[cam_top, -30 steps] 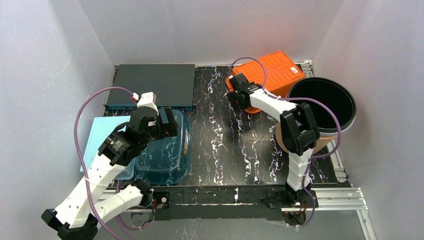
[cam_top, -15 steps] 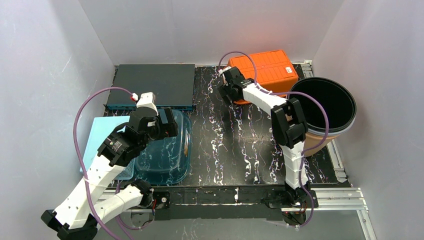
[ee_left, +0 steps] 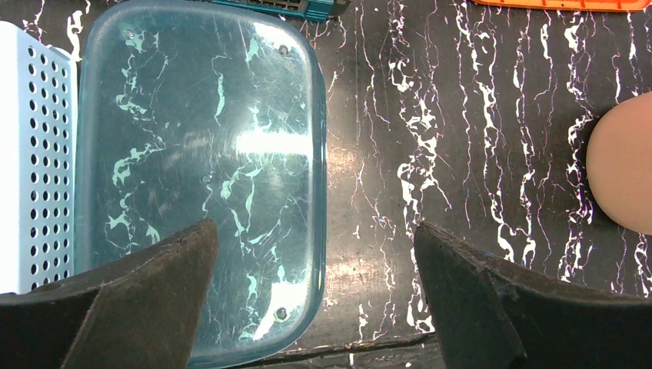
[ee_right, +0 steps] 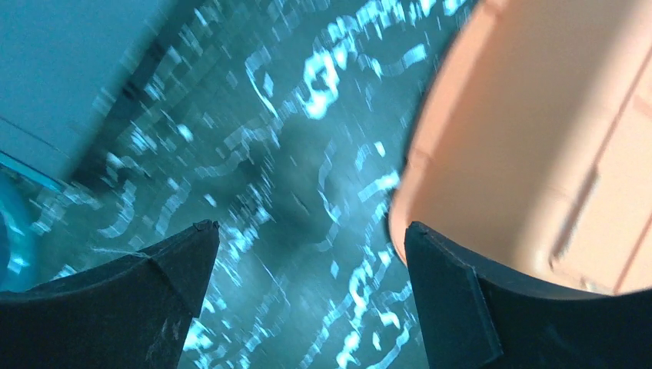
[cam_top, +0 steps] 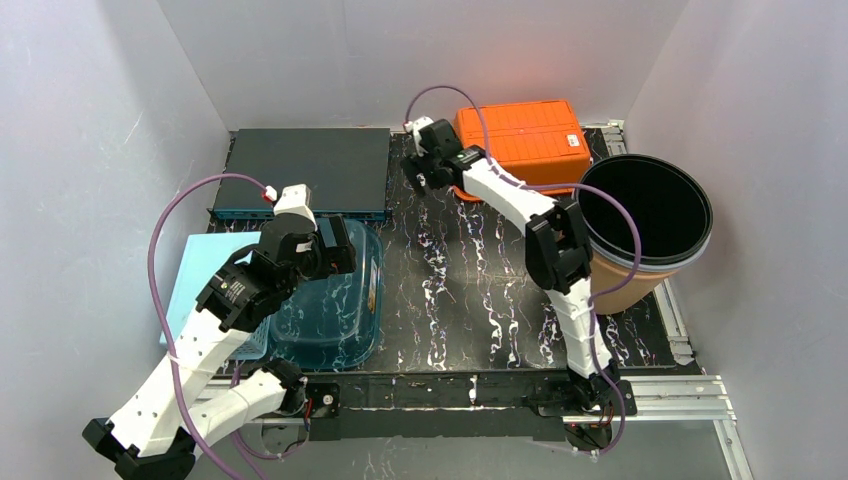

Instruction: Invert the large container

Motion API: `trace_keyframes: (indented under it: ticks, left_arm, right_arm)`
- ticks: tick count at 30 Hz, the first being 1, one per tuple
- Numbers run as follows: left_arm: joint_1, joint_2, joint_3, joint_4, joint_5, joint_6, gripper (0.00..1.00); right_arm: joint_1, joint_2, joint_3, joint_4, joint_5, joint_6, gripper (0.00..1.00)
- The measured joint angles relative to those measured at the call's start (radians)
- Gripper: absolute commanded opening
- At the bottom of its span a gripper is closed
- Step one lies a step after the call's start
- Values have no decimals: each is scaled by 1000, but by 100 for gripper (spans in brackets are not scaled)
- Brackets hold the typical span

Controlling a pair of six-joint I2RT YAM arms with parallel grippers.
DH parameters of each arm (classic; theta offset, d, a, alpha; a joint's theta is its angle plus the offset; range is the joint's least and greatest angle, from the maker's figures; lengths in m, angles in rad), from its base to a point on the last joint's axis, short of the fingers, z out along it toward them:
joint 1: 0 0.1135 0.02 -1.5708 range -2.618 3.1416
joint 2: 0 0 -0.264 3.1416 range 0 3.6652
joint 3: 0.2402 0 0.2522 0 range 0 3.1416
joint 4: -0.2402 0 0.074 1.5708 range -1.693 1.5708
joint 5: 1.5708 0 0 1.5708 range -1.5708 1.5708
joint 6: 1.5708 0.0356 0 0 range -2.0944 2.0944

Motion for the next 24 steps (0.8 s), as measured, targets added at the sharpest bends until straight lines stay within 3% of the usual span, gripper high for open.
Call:
trace_keyframes:
  ticks: [7, 17, 24]
  left_arm:
    - [0, 0, 1, -7, -10, 0, 97]
    - [0, 36, 60, -66, -12, 5, 97]
    - [0, 126, 144, -119, -14, 5, 97]
  right_arm:
    - [52, 209, 340, 62, 84, 43, 99]
    - [27, 431, 384, 288, 296, 2, 99]
    - [15, 507, 426, 404, 357, -29, 99]
